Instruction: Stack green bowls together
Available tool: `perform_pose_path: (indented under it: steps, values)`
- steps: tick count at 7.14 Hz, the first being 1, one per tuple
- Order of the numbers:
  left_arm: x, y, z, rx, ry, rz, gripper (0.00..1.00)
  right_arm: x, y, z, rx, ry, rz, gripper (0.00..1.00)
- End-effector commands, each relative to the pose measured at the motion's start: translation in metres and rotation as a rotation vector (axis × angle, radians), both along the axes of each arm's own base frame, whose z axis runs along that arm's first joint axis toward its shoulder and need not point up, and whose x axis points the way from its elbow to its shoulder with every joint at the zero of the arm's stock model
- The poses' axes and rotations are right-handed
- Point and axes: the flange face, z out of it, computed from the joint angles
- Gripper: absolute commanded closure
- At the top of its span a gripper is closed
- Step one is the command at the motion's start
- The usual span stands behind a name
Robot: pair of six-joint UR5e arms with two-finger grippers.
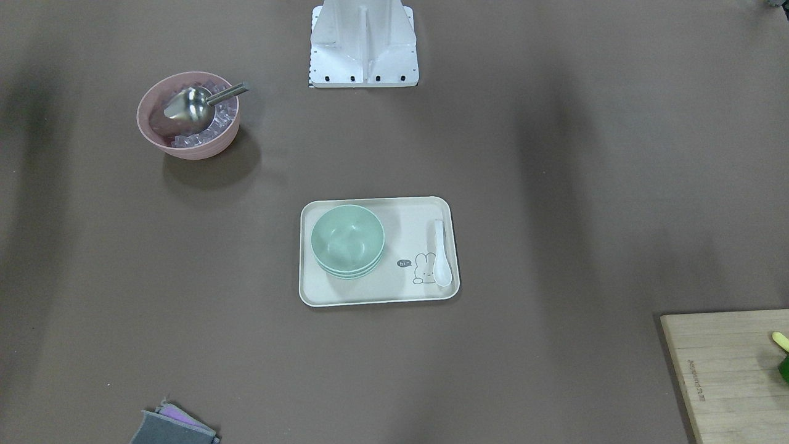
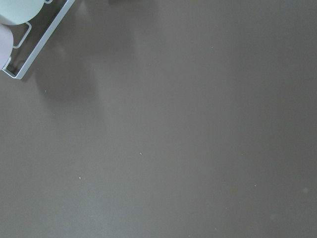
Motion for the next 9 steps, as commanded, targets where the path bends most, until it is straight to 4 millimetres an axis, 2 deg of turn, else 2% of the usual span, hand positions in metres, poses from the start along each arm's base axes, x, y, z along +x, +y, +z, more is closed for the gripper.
perform_pose_path:
  steps: [1, 9]
  values:
    - [0.0, 0.0, 0.0, 0.002, 0.0, 0.0, 0.02, -0.006, 0.0, 0.008, -0.017, -0.005, -0.014, 0.0]
    - [0.0, 0.006, 0.006, -0.014, 0.0, 0.0, 0.02, -0.023, 0.0, 0.012, -0.029, -0.021, -0.047, 0.0]
